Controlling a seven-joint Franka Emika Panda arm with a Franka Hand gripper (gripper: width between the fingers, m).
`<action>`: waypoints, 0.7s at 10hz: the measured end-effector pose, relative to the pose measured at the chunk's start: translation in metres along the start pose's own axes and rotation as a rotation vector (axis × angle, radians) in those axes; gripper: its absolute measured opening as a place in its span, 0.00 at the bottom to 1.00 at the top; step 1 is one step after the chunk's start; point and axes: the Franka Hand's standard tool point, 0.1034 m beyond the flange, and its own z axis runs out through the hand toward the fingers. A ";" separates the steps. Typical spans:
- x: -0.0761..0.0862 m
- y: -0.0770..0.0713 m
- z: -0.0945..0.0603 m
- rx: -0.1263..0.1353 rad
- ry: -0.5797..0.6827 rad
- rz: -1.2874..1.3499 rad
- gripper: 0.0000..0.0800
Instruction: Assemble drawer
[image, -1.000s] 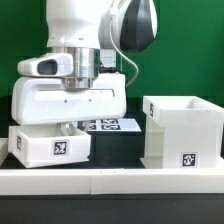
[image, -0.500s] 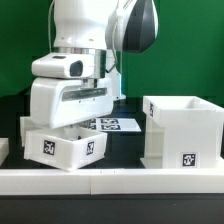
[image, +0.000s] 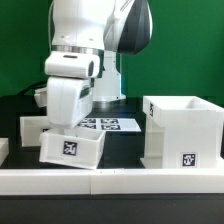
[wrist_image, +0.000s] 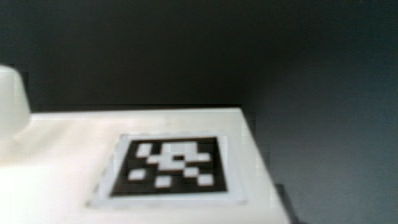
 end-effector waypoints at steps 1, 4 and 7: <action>0.003 0.000 -0.001 -0.001 -0.008 -0.063 0.05; 0.007 -0.002 0.002 0.006 -0.025 -0.208 0.05; 0.001 -0.006 0.005 0.013 -0.021 -0.221 0.05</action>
Offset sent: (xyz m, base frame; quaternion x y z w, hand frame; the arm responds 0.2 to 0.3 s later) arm 0.0000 0.0000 0.0000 0.0000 0.0000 0.0000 1.0000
